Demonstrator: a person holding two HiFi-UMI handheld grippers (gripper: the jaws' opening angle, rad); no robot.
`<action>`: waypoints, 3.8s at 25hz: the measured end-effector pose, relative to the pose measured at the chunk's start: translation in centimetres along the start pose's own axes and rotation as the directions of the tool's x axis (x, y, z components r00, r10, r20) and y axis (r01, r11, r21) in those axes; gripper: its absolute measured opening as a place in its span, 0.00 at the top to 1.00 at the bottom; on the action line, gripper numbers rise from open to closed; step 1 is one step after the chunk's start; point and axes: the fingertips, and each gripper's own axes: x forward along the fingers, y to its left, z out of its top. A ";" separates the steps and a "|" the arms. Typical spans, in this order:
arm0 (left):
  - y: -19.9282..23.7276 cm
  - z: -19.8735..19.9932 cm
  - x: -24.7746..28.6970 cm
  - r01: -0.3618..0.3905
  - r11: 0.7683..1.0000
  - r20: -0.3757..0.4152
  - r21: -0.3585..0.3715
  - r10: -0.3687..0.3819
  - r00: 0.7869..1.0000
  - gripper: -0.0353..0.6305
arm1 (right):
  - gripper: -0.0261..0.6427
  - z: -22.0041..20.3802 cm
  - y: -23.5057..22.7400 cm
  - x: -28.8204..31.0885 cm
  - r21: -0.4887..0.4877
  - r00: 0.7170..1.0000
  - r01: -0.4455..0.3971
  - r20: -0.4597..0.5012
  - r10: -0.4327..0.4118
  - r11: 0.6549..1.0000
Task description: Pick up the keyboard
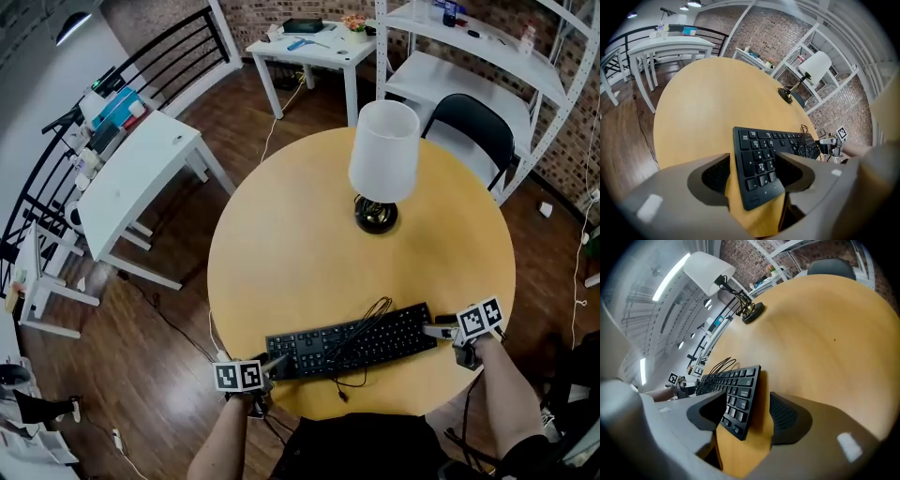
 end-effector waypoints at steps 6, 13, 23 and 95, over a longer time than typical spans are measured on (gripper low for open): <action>-0.8 0.5 0.1 0.009 1.000 -0.023 0.003 -0.009 1.000 0.49 | 0.53 -0.5 0.3 0.3 -0.031 0.997 -0.022 -0.080 0.019 0.999; -0.8 0.0 0.6 -0.011 0.999 -0.033 0.044 0.012 0.999 0.51 | 0.60 -1.0 0.7 0.5 -0.003 0.993 -0.063 -0.097 0.063 0.998; 0.4 0.7 0.9 -0.009 1.000 0.081 -0.019 0.010 0.997 0.67 | 0.77 0.4 0.3 1.0 0.149 0.995 -0.096 -0.023 0.100 0.984; -10.5 13.6 -17.5 0.021 0.932 0.280 0.362 -0.130 0.951 0.67 | 0.83 0.0 22.6 -7.9 -0.180 0.730 -0.647 0.133 0.670 0.741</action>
